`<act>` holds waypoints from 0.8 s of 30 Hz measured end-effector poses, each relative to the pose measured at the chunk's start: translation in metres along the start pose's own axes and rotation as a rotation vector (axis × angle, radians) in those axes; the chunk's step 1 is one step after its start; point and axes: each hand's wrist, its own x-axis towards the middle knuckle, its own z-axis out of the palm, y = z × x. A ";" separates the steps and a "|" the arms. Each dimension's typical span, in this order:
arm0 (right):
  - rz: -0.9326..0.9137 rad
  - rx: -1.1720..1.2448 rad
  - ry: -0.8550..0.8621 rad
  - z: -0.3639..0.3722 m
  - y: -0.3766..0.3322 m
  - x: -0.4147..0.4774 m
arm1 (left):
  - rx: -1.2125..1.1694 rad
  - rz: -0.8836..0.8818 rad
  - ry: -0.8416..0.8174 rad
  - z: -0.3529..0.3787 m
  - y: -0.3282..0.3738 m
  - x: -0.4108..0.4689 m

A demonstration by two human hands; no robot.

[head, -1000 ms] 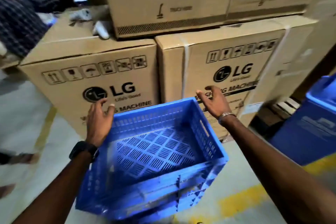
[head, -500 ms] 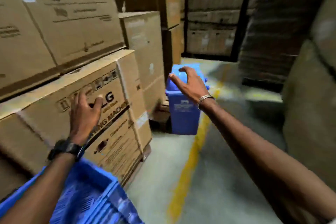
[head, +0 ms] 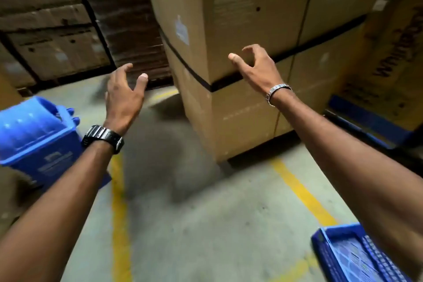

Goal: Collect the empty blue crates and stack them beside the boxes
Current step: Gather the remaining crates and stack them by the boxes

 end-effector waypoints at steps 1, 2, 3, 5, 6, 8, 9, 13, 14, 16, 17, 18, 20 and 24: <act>0.045 -0.030 0.036 -0.036 0.030 -0.008 | -0.028 0.030 -0.044 0.036 0.029 -0.003; 0.083 -0.049 0.069 -0.066 0.055 -0.015 | -0.049 0.053 -0.082 0.066 0.052 -0.005; 0.132 -0.073 0.106 -0.099 0.084 -0.025 | -0.069 0.083 -0.134 0.101 0.079 -0.010; 0.227 -0.123 0.176 -0.159 0.136 -0.048 | -0.099 0.156 -0.249 0.166 0.126 -0.023; 0.274 -0.147 0.212 -0.186 0.159 -0.062 | -0.119 0.183 -0.309 0.198 0.149 -0.031; 0.368 -0.189 0.288 -0.232 0.201 -0.090 | -0.163 0.245 -0.419 0.256 0.193 -0.046; 0.419 -0.205 0.335 -0.255 0.220 -0.106 | -0.189 0.287 -0.484 0.285 0.216 -0.057; 0.629 -0.267 0.524 -0.333 0.285 -0.184 | -0.282 0.406 -0.759 0.397 0.294 -0.109; 0.689 -0.283 0.590 -0.350 0.298 -0.206 | -0.308 0.433 -0.827 0.424 0.311 -0.123; 0.813 -0.308 0.718 -0.382 0.318 -0.256 | -0.324 0.507 -0.961 0.473 0.349 -0.156; 0.860 -0.318 0.748 -0.390 0.325 -0.277 | -0.318 0.537 -1.010 0.491 0.362 -0.170; 0.908 -0.335 0.781 -0.399 0.331 -0.300 | -0.314 0.564 -1.073 0.512 0.379 -0.188; 1.001 -0.337 0.851 -0.409 0.344 -0.342 | -0.281 0.619 -1.206 0.549 0.404 -0.226; 1.198 -0.301 0.965 -0.403 0.383 -0.423 | -0.221 0.690 -1.356 0.616 0.430 -0.305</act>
